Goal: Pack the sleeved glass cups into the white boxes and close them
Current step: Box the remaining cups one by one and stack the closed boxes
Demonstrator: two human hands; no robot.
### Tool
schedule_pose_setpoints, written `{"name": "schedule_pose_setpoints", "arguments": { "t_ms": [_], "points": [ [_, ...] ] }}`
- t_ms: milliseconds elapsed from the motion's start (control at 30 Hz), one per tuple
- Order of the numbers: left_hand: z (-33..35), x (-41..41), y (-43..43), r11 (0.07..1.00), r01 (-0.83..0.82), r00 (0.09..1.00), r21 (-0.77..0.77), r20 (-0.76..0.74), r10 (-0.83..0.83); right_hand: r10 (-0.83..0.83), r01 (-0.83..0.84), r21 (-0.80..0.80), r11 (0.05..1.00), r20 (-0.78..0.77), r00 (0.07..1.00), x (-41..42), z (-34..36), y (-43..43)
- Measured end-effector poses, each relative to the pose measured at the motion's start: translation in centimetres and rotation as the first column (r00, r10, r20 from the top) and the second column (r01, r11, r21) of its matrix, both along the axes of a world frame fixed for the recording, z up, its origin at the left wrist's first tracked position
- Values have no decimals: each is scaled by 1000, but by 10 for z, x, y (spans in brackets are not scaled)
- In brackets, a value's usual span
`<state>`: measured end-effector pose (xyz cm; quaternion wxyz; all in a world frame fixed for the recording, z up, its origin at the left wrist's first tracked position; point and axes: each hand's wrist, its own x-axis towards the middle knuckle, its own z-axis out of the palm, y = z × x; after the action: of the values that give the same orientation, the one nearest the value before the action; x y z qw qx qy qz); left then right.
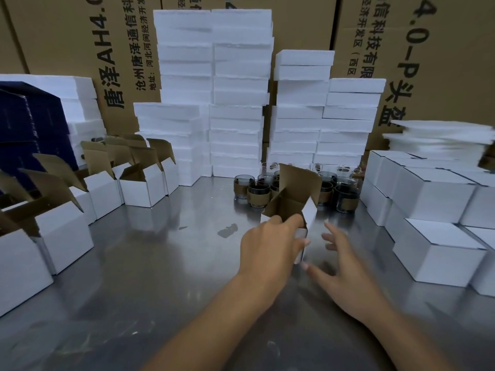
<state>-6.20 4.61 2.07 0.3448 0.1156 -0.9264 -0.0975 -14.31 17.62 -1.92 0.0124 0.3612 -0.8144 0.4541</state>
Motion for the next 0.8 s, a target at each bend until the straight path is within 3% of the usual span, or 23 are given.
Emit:
{"name": "schedule_pose_setpoints", "arguments": {
  "t_ms": [267,433,567,667,733,800],
  "points": [
    [-4,-2,15,1000,9,998,-11,70,-9,44,-26,-96,995,199,979,-11,6,-3],
    [-11,1,11,982,152,979,113,-156,-134,51,-26,-95,995,279,959,-20,3,-4],
    [-16,2,-8,970,103,945,220,-327,-26,33,-14,-74,997,265,964,-22,3,-3],
    [-18,1,-20,831,139,964,538,-266,11,32,-13,-81,997,239,970,-18,2,-3],
    [-17,0,-23,627,140,988,766,-145,-44,39,-17,-109,994,206,978,-16,3,-4],
    [-18,-2,-24,448,156,986,880,-110,-128,61,-31,-149,988,202,977,-14,4,-5]
  ]
}}
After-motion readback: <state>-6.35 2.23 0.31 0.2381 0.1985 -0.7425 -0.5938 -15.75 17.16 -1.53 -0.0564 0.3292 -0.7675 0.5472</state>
